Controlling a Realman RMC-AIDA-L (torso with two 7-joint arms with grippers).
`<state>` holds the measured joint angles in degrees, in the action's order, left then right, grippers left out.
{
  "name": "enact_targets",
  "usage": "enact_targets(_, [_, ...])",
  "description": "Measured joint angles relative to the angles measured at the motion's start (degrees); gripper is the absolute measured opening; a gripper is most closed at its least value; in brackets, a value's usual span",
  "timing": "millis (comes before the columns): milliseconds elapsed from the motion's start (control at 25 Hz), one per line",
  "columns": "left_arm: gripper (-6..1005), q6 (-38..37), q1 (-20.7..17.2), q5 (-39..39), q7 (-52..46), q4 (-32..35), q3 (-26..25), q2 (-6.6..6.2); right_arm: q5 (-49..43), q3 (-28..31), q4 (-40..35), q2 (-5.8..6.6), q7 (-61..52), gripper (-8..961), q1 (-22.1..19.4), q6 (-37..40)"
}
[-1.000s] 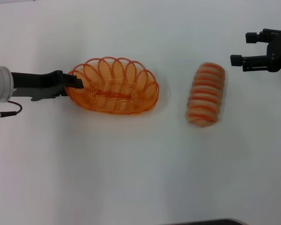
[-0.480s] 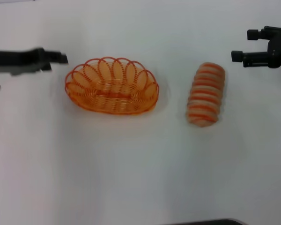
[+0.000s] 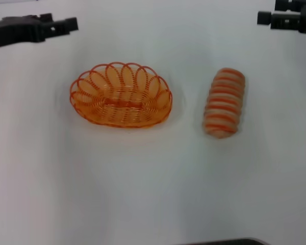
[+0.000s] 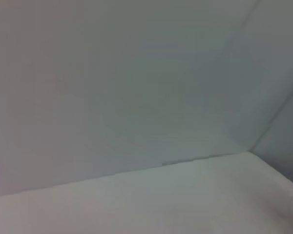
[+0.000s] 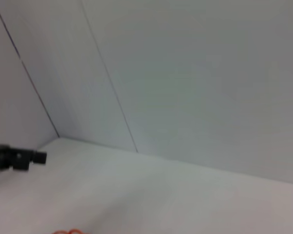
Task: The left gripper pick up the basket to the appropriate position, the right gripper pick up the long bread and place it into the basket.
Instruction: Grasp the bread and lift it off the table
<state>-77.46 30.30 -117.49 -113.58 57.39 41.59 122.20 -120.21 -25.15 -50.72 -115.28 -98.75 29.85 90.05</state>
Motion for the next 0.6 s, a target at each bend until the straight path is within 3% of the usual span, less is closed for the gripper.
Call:
enact_targets(240, [839, -13.35, -0.20, 5.79, 19.54, -6.05, -1.54, -2.22, 7.76, 0.12, 0.11, -0.29, -0.32, 930, -1.74, -0.29])
enact_targets(400, [839, -23.05, 0.15, 4.86, 22.95, -7.63, -2.74, -4.53, 8.97, 0.42, 0.59, -0.22, -2.73, 931, -2.07, -0.33])
enact_targets(600, [839, -27.80, 0.69, 1.13, 24.49, -8.43, -2.34, -5.35, 8.73, -0.16, 0.99, 1.06, -7.81, 934, -1.68, 0.67])
